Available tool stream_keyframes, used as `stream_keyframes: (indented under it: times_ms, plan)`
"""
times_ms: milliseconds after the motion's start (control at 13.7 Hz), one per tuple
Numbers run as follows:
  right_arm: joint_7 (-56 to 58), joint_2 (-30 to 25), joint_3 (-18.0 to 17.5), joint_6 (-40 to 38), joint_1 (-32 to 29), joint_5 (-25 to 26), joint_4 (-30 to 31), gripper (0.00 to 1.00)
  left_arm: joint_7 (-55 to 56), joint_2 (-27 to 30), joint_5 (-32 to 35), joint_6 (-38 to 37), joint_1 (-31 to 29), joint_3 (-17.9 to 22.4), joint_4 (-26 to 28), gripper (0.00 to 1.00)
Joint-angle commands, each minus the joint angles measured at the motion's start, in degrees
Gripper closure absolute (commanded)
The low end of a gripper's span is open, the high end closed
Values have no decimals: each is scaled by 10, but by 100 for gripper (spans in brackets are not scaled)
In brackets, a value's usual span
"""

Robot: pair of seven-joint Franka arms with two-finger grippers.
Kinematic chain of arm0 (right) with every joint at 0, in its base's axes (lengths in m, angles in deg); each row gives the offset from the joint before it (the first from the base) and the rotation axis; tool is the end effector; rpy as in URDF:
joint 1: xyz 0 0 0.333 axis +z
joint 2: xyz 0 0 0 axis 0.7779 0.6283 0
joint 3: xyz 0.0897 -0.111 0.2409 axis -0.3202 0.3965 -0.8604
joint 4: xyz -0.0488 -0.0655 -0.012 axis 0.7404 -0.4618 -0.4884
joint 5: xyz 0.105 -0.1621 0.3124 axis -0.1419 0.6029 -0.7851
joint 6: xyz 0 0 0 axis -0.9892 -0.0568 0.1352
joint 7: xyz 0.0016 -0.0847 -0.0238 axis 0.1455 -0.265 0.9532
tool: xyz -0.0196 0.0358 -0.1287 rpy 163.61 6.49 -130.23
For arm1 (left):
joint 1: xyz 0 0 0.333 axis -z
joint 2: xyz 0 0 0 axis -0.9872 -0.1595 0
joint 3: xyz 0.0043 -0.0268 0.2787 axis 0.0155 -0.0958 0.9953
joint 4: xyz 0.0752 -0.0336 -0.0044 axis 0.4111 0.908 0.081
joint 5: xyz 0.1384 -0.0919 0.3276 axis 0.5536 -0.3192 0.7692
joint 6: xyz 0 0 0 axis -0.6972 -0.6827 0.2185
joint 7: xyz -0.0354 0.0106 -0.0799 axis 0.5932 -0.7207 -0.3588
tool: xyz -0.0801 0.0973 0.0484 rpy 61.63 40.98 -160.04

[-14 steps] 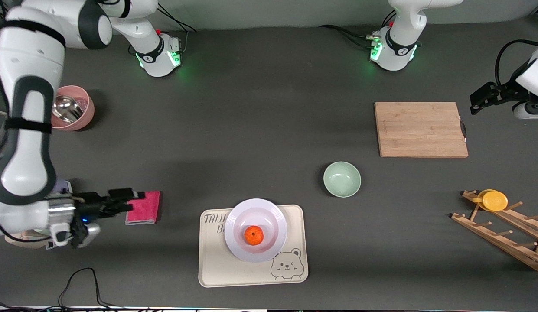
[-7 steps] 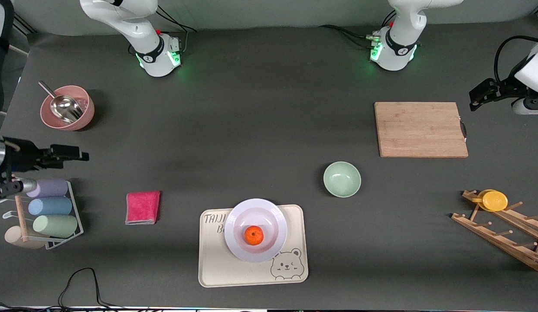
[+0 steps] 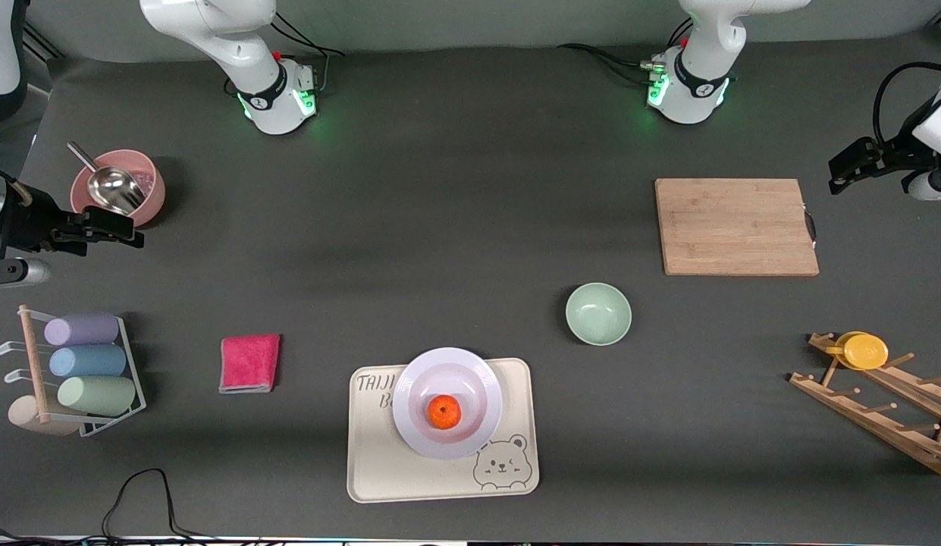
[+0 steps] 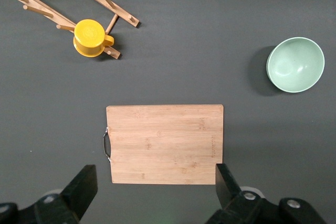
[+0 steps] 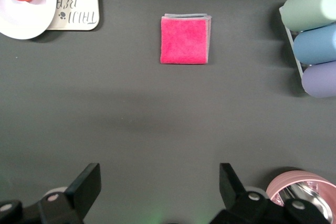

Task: Place orange and plate with both arms

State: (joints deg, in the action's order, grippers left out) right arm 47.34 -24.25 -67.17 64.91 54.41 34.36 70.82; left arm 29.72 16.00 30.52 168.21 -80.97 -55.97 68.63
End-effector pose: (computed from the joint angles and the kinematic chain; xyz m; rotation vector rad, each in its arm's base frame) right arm 0.5467 -0.0125 0.5190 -3.0502 -0.0787 0.1713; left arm 0.4817 0.0140 0.5419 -3.0867 0.0434 0.0020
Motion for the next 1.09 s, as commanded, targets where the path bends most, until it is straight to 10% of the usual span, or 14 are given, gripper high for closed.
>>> stream_keyframes:
  times_ms: [0, 1020]
  plan:
    - [-30, -19, -11, 17, -4, 36, 26, 0, -4, 13, -2, 7, 2, 4, 10, 0]
    - [-52, -16, -2, 32, 12, 39, 21, 0, -5, 11, -10, 6, 2, 12, 11, 0]
